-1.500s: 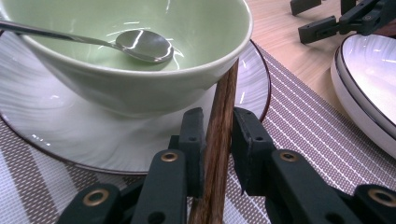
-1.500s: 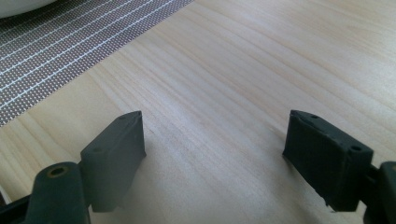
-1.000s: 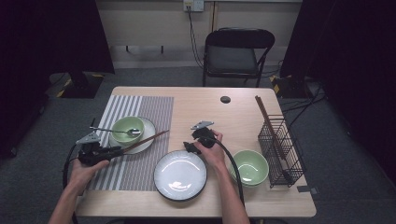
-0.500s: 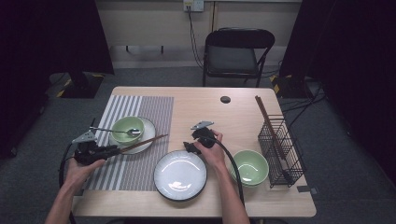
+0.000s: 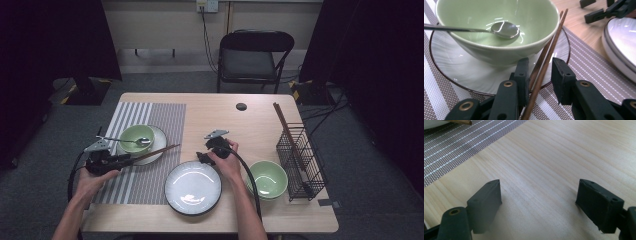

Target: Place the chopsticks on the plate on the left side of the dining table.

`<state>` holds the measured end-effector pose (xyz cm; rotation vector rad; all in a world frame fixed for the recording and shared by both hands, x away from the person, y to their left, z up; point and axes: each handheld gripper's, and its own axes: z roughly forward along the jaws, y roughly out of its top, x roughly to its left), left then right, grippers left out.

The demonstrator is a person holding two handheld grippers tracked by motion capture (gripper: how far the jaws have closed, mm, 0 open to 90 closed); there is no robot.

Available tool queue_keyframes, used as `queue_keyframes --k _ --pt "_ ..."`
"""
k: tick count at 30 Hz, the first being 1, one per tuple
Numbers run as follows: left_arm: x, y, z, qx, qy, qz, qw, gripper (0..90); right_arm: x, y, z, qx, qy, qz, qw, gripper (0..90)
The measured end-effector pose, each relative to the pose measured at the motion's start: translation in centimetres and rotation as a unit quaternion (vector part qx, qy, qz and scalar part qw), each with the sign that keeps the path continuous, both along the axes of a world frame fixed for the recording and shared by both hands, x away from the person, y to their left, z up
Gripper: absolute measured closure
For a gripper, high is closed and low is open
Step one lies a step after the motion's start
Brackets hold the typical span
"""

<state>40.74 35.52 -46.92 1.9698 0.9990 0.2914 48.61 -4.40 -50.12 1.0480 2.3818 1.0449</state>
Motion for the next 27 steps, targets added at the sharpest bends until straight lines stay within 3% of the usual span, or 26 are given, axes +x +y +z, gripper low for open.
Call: queue_keyframes --k 8,27 --pt "0.0 0.0 -0.5 0.014 0.000 0.012 0.9998 69.1 0.0 0.0 0.0 0.000 0.000 0.000 1.0000 19.1" --pt "-0.3 1.1 -0.5 0.006 0.001 0.017 0.9998 68.8 0.0 0.0 0.0 0.000 0.000 0.000 1.0000 19.0"
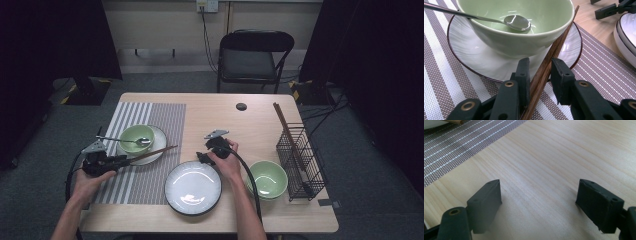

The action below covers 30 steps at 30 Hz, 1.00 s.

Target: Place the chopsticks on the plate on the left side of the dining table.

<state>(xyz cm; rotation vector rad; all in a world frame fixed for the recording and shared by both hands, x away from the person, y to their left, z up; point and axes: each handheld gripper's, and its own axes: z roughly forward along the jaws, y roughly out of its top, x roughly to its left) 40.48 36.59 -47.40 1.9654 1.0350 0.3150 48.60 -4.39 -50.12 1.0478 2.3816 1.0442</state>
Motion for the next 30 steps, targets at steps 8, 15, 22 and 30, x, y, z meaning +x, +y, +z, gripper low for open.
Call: queue_keyframes --k 8,15,22,30 --pt "-0.04 0.25 0.03 -0.001 -0.003 0.002 1.0000 68.7 0.00 0.02 -0.01 -0.002 -0.002 0.000 1.0000 18.5" --pt "-0.12 0.54 0.10 0.000 -0.006 0.007 1.0000 68.3 0.00 0.03 -0.01 -0.002 -0.002 -0.001 1.0000 18.3" --pt "-0.12 0.70 0.05 0.000 -0.010 0.013 0.9999 67.5 0.01 0.02 -0.01 -0.001 -0.002 -0.001 1.0000 18.3" --pt "-0.14 0.87 0.09 0.003 -0.015 0.017 0.9997 66.9 0.00 0.02 -0.01 -0.002 -0.002 -0.001 1.0000 18.3"
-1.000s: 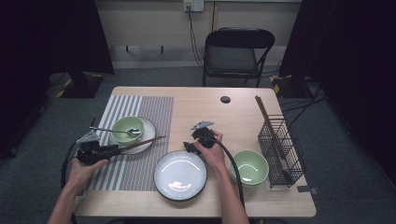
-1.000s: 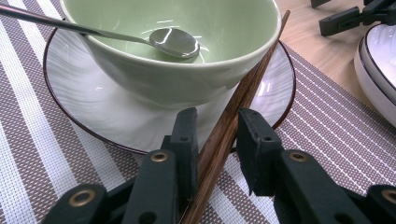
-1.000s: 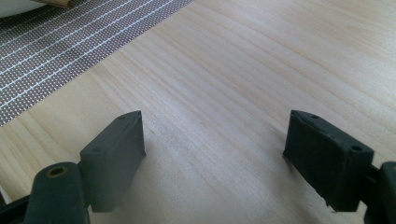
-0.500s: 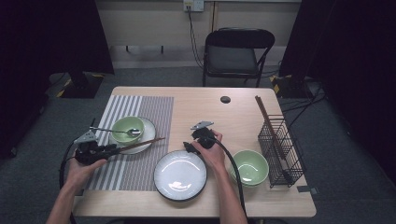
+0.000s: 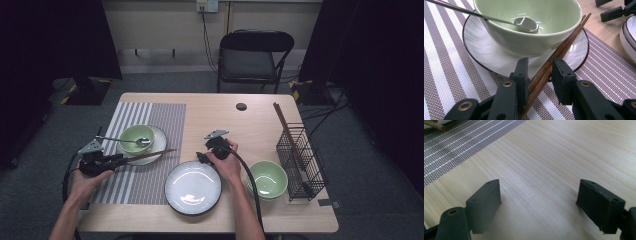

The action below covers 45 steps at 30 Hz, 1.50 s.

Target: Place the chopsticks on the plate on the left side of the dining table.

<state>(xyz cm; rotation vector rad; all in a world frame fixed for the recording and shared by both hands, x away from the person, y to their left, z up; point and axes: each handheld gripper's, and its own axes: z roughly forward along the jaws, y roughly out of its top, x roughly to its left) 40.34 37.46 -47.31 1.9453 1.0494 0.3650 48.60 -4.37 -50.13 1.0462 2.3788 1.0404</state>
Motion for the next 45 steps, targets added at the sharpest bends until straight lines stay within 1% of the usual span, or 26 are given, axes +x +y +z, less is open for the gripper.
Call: queue_keyframes --k 4,9,15,17,19,21,25,26,28,29,30,31,32,33,34,36,37,38,39,40,41,42,45 --pt "0.0 0.2 0.0 -0.003 -0.001 0.007 1.0000 66.2 0.0 0.0 0.0 0.000 0.000 0.000 1.0000 18.3" --pt "0.0 0.2 0.0 0.002 -0.005 0.008 1.0000 65.6 0.0 0.0 0.0 0.000 0.000 0.000 1.0000 18.3" --pt "0.0 0.3 0.0 -0.004 -0.003 0.014 0.9999 64.9 0.0 0.0 0.0 0.000 0.000 0.000 1.0000 18.3" --pt "0.0 0.4 0.0 0.001 -0.005 0.019 0.9998 64.1 0.0 0.0 0.0 0.000 0.000 0.000 1.0000 18.3" --pt "0.0 0.5 -0.1 -0.002 -0.005 0.022 0.9997 63.4 0.0 0.0 0.0 0.000 0.000 0.000 1.0000 18.3" --pt "0.0 0.6 0.0 0.000 -0.005 0.022 0.9998 62.9 0.0 0.0 0.0 0.000 0.000 0.000 1.0000 18.3" --pt "0.0 0.5 -0.1 -0.003 -0.006 0.028 0.9996 60.9 0.0 0.0 0.0 0.000 0.000 0.000 1.0000 18.3" --pt "0.0 0.6 -0.1 -0.007 -0.004 0.033 0.9994 60.2 0.0 0.0 0.0 0.000 0.000 0.000 1.0000 18.3" --pt "0.0 0.7 -0.1 -0.005 -0.004 0.037 0.9993 59.6 0.0 0.0 0.0 0.000 0.000 0.000 1.0000 18.3" --pt "0.0 0.7 -0.1 -0.014 -0.003 0.040 0.9991 59.4 0.0 0.0 0.0 0.000 0.000 0.000 1.0000 18.3" --pt "0.1 0.8 0.0 -0.036 0.005 0.040 0.9985 58.3 0.0 0.0 0.0 0.000 0.000 0.000 1.0000 18.3" --pt "0.1 0.8 0.0 -0.043 0.005 0.044 0.9981 56.6 0.0 0.0 0.0 0.000 0.000 0.000 1.0000 18.2" --pt "0.1 0.8 0.1 -0.034 -0.001 0.050 0.9982 56.5 0.0 0.0 0.0 0.000 0.000 0.000 1.0000 18.3" --pt "0.0 0.7 0.3 -0.032 -0.003 0.052 0.9982 56.3 0.0 0.0 0.0 0.000 0.000 0.000 1.0000 18.3" --pt "0.0 0.7 0.3 -0.036 -0.004 0.052 0.9980 55.9 0.0 0.0 0.0 0.000 0.000 0.000 1.0000 18.3" --pt "-0.1 0.7 0.6 -0.038 -0.007 0.053 0.9978 55.5 0.0 0.0 0.0 0.000 0.000 0.000 1.0000 18.2" --pt "-0.1 0.8 0.6 -0.036 -0.007 0.048 0.9982 57.0 0.0 0.0 0.0 0.000 0.000 0.000 1.0000 18.3" --pt "-0.2 0.7 0.7 -0.041 -0.006 0.041 0.9983 58.8 0.0 0.0 0.0 0.000 0.000 0.000 1.0000 18.3" --pt "-0.2 0.7 0.7 -0.041 -0.006 0.041 0.9983 61.2 0.0 0.0 0.0 0.000 0.000 0.000 1.0000 18.3" --pt "-0.3 0.7 0.7 -0.037 -0.005 0.032 0.9988 61.2 0.0 0.0 0.0 0.000 0.000 0.000 1.0000 18.3" --pt "-0.4 0.3 0.8 -0.042 -0.004 0.019 0.9989 68.3 0.0 0.0 0.0 0.000 0.000 0.000 1.0000 18.3" --pt "-0.5 0.1 0.8 -0.044 -0.005 0.012 0.9989 70.7 0.0 0.0 0.0 0.000 0.000 0.000 1.0000 18.3" --pt "-0.7 -0.5 0.8 -0.048 0.000 -0.010 0.9988 76.2 0.0 0.0 0.0 0.000 0.000 0.000 1.0000 18.3"
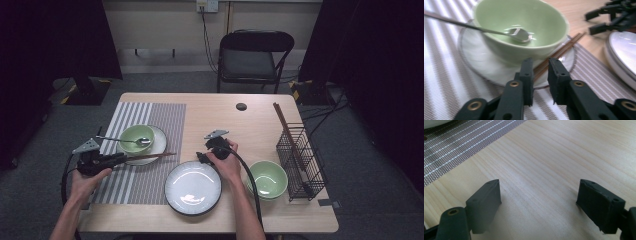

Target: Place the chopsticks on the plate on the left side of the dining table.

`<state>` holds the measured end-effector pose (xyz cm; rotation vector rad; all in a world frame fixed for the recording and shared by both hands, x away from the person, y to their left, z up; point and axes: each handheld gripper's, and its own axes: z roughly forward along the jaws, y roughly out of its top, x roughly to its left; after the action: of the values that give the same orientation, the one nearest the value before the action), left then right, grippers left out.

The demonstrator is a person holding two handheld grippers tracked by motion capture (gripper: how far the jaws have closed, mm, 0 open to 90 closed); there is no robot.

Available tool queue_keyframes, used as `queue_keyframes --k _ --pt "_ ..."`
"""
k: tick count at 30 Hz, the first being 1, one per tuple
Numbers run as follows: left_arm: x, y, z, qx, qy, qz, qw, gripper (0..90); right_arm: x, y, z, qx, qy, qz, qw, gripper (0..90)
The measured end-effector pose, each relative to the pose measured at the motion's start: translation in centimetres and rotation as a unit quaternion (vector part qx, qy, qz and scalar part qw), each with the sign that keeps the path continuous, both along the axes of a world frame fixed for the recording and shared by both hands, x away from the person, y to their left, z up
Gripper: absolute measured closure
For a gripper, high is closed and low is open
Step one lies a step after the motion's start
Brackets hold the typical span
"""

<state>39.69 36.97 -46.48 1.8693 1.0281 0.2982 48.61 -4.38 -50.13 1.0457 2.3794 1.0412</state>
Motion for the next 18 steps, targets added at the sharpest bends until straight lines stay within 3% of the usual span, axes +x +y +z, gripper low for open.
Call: queue_keyframes --k 5,8,18 --pt "-0.1 -0.6 -0.2 0.001 0.008 -0.015 0.9999 79.1 0.0 0.0 0.0 0.000 0.000 0.000 1.0000 18.2" --pt "0.0 -0.9 -0.7 0.012 0.015 -0.020 0.9996 79.1 0.0 0.0 0.0 0.000 0.000 0.000 1.0000 18.2" --pt "0.3 -0.6 -1.1 0.021 0.020 -0.002 0.9996 77.9 0.0 0.0 0.0 0.000 0.000 0.000 1.0000 18.2"
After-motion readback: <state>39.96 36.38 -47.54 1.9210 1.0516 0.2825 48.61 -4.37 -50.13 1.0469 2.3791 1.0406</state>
